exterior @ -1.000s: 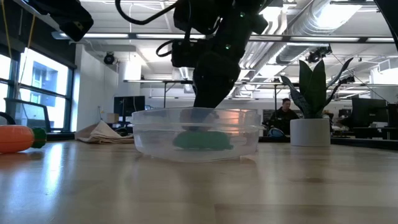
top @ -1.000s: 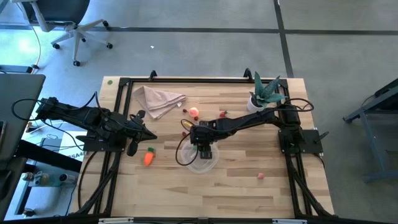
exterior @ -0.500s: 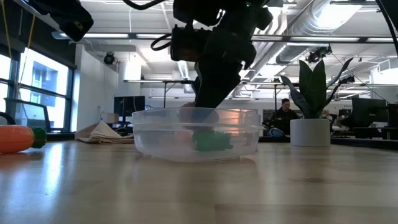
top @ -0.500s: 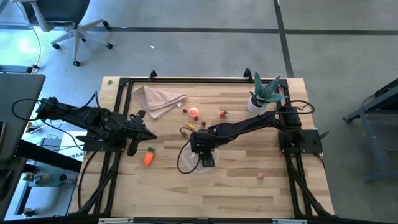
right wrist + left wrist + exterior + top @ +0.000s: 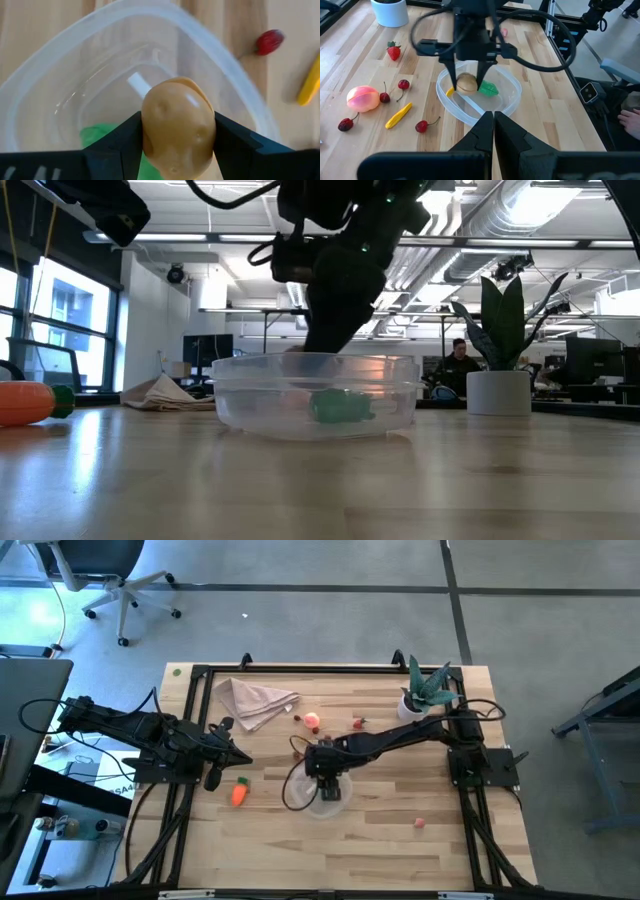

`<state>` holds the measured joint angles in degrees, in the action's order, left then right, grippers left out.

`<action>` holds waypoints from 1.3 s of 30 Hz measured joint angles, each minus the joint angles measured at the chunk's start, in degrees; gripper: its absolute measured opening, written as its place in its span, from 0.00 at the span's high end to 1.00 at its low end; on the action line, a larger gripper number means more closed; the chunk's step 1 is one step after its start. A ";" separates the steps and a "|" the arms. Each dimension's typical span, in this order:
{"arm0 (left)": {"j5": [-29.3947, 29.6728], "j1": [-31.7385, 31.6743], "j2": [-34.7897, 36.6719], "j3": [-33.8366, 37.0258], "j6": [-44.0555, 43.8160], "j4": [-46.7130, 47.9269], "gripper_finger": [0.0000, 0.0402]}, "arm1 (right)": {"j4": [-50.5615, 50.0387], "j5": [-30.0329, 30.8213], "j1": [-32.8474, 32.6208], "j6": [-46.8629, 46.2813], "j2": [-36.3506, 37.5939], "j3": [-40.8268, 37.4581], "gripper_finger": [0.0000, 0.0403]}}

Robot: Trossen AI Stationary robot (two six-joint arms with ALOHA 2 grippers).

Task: Pick and placing Produce into tupperware
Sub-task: Put the potato into the transparent bin

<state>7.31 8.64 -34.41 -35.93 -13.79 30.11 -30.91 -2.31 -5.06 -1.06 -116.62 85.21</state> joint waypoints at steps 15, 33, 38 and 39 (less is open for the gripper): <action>0.00 0.00 0.02 -0.02 0.01 0.00 0.99 | 3.02 -3.30 0.52 0.00 -2.97 0.05 0.54; 0.00 0.00 0.00 -0.02 -0.01 0.00 0.99 | 3.42 -2.16 0.52 -0.48 -2.95 0.07 0.48; 0.00 0.00 0.00 -0.02 0.00 0.00 0.99 | 3.59 -2.72 0.50 -1.51 -3.33 0.07 0.47; 0.00 0.00 0.00 -0.02 0.01 0.01 0.99 | 3.36 -2.70 0.50 -1.51 -3.43 0.04 0.47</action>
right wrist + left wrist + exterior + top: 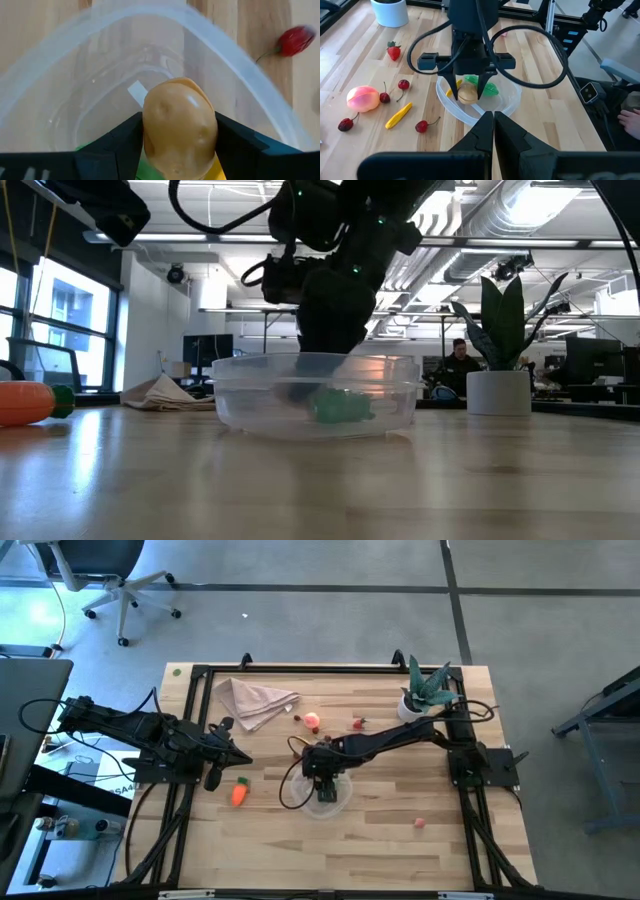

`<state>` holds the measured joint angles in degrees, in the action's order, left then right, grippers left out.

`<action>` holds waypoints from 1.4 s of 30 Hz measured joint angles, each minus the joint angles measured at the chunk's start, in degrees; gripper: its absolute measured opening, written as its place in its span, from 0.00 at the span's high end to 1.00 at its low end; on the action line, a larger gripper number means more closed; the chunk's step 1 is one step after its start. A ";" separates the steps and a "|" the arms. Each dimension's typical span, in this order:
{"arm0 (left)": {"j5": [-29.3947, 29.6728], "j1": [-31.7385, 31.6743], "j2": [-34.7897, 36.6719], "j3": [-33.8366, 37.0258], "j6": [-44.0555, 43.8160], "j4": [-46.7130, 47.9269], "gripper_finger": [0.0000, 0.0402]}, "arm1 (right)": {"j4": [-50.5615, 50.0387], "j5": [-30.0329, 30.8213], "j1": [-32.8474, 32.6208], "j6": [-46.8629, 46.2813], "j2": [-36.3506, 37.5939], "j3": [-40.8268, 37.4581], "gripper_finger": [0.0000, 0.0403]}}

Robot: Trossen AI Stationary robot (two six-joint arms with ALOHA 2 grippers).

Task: Pick and placing Produce into tupperware
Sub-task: Put the potato into the transparent bin

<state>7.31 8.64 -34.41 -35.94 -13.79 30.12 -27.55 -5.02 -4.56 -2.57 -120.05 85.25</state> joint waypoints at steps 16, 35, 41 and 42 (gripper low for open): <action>0.00 0.01 0.00 0.01 0.00 -0.01 0.99 | 0.48 0.94 0.02 -0.17 -0.02 -0.04 0.47; 0.00 0.02 0.00 0.00 -0.01 -0.01 0.99 | 0.44 0.41 0.00 -1.49 -0.02 -0.04 0.41; 0.00 0.01 0.00 0.00 0.00 -0.01 0.99 | 0.34 0.39 0.00 -1.50 -0.02 -0.04 0.40; 0.00 0.02 0.00 0.00 0.01 0.01 0.99 | 0.15 0.39 0.00 -1.51 -0.02 -0.04 0.40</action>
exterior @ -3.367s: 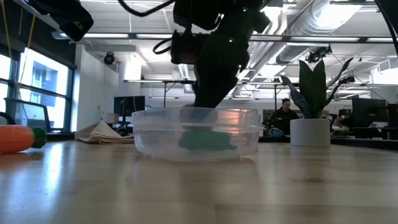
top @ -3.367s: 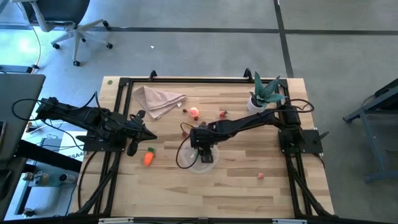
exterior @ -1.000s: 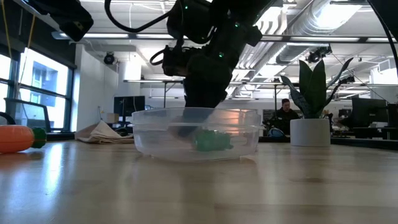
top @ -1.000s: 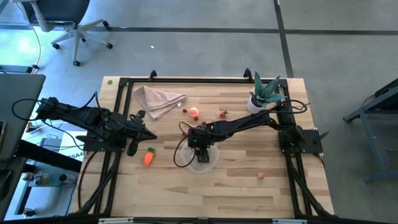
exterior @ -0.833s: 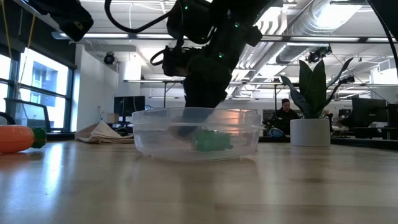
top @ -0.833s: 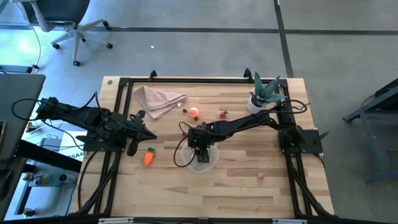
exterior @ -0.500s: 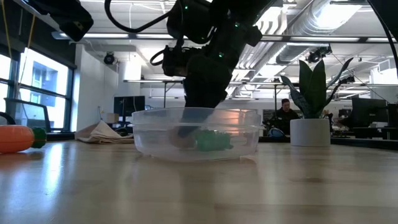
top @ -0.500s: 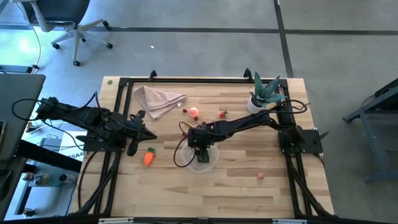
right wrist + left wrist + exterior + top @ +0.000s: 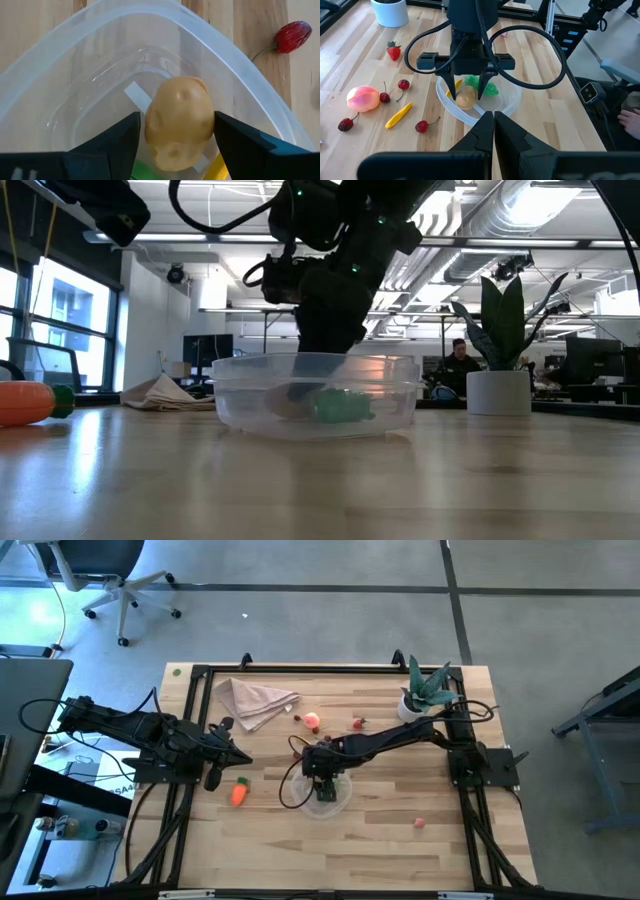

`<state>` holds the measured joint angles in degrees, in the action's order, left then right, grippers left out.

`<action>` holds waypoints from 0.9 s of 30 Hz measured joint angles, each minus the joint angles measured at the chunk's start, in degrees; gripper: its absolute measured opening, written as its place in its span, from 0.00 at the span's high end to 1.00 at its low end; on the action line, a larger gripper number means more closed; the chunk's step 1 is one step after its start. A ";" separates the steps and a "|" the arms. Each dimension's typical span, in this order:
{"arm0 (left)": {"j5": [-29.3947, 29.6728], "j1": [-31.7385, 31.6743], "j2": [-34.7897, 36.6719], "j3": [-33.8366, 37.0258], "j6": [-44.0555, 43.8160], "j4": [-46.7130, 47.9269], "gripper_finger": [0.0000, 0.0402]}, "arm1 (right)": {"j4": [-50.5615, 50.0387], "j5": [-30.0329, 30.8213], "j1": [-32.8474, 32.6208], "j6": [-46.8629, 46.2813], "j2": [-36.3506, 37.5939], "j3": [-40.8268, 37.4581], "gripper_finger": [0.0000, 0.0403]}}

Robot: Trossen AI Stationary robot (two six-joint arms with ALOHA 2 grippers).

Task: Pick and placing Produce into tupperware
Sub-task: Put the potato into the transparent bin, then put the small peach into the transparent bin

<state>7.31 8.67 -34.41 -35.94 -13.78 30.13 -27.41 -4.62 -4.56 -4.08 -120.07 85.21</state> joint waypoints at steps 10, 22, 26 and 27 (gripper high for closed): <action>0.00 -0.01 0.00 0.00 -0.01 -0.01 0.99 | -3.67 0.00 0.00 -0.64 3.15 0.00 0.40; 0.00 0.00 0.00 0.00 -0.01 0.00 0.99 | -25.57 2.42 -1.27 -9.40 11.41 0.02 0.40; 0.00 0.00 0.00 0.00 0.00 -0.02 0.99 | -40.24 10.06 -3.77 -16.90 14.12 0.02 0.42; 0.00 -0.02 0.00 0.00 0.00 -0.02 0.99 | -43.93 12.01 -4.50 -19.52 14.78 0.02 0.43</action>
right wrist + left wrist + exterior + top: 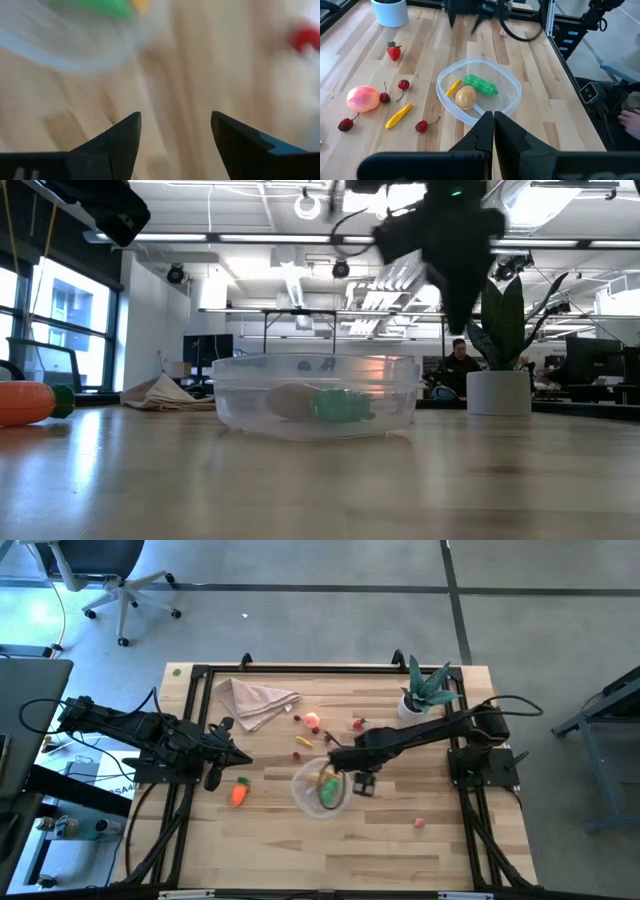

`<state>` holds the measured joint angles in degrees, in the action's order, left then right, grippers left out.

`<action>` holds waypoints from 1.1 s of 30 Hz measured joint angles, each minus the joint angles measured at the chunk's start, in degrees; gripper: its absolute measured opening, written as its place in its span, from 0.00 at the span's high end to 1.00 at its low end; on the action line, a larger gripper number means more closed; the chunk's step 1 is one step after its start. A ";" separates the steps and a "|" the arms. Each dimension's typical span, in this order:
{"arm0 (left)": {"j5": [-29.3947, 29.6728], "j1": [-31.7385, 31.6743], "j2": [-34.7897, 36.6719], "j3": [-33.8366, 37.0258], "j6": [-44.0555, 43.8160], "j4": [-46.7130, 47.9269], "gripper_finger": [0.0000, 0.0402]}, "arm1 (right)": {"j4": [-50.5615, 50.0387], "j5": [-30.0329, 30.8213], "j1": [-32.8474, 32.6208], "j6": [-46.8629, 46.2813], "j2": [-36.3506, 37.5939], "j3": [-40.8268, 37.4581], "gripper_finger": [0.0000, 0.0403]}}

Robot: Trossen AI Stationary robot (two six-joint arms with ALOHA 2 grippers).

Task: Pick and placing Produce into tupperware
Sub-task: Put the small peach into the transparent bin

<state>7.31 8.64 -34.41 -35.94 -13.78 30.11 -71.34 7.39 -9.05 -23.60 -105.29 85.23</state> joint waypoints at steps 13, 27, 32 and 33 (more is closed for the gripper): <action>0.00 0.02 0.00 0.00 -0.01 0.00 0.99 | -18.31 12.70 -13.95 -29.61 15.47 -0.17 0.53; 0.00 0.01 0.00 0.00 0.00 0.00 0.99 | -0.07 9.10 -31.77 -58.44 40.52 -28.93 0.53; 0.00 0.00 0.00 0.00 0.00 0.00 0.99 | 18.61 7.95 -36.96 -57.67 42.75 -38.53 0.53; 0.00 0.02 0.00 0.00 -0.01 0.00 0.99 | 20.76 7.37 -37.89 -58.55 42.77 -39.90 0.53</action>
<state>7.31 8.67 -34.41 -35.94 -13.79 30.11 -50.58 14.76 -46.95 -82.15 -62.52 45.33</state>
